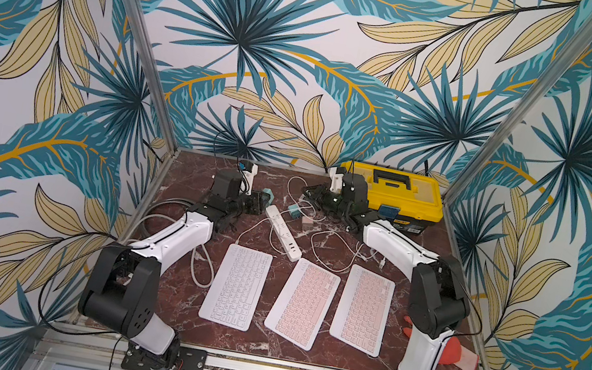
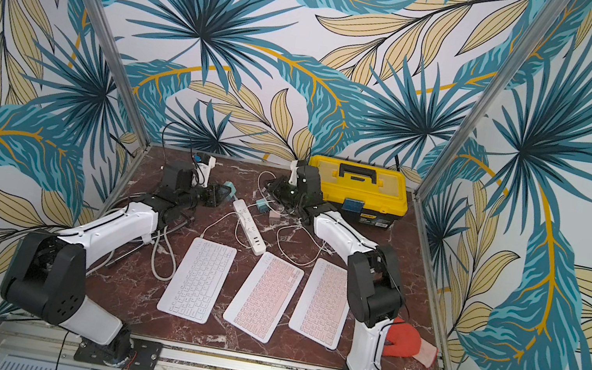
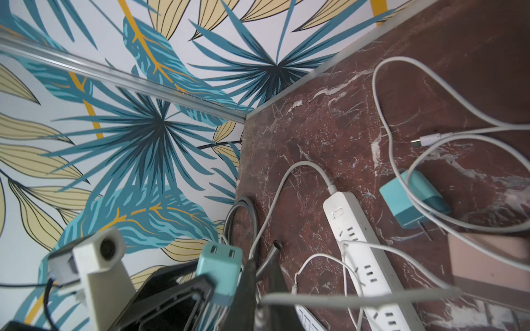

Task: Unplug the wireless keyboard
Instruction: Place the plug at the center of the board.

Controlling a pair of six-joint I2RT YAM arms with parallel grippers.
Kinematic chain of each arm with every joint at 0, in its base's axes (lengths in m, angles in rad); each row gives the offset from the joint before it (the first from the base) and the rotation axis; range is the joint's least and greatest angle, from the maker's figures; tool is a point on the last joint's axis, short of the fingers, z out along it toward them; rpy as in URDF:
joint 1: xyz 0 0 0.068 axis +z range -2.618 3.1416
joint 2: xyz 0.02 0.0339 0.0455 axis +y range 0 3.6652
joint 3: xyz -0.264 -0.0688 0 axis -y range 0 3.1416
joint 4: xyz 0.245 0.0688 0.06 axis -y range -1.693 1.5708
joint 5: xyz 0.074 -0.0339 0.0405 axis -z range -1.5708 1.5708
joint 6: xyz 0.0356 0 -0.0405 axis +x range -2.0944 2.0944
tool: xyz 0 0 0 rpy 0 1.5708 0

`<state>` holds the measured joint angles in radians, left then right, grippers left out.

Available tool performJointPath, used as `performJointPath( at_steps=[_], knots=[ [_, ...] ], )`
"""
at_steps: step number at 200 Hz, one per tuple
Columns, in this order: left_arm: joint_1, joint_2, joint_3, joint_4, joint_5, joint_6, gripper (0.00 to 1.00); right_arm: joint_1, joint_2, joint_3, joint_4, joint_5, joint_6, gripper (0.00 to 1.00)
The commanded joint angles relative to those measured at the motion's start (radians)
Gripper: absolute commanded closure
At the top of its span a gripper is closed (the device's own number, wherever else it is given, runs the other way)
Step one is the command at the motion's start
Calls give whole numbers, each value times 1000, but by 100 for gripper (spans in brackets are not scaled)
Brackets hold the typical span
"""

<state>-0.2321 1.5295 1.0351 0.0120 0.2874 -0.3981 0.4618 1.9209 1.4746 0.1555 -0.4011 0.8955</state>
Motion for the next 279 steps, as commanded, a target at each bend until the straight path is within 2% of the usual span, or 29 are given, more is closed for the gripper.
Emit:
performJointPath(
  at_steps=[1, 29, 67, 83, 117, 201, 218, 230, 238, 255, 279],
  knots=[
    [18, 49, 46, 29, -7, -53, 100, 20, -47, 25, -157, -13, -193, 97],
    [35, 117, 69, 26, -21, -109, 100, 42, -55, 74, -268, -75, -302, 97],
    [91, 194, 68, 23, -48, -220, 100, 81, -19, 166, -518, -146, -452, 96],
    [105, 223, 66, 23, -48, -248, 100, 95, -18, 176, -578, -129, -492, 96],
    [106, 289, 78, 22, -42, -273, 100, 98, -23, 152, -594, -54, -513, 96],
    [149, 446, 121, 23, 28, -402, 98, 99, 108, 182, -639, -30, -520, 95],
    [153, 452, 112, 22, 23, -415, 88, 99, 115, 175, -617, -33, -506, 95],
    [155, 449, 97, 23, 8, -432, 65, 99, 120, 172, -608, -29, -501, 95],
    [158, 446, 86, 23, 8, -440, 56, 100, 125, 173, -608, -21, -499, 95],
    [164, 439, 65, 22, 16, -448, 44, 99, 144, 187, -625, 19, -497, 95],
    [176, 419, 38, 21, 28, -466, 36, 98, 180, 227, -648, 62, -498, 93]
  ],
)
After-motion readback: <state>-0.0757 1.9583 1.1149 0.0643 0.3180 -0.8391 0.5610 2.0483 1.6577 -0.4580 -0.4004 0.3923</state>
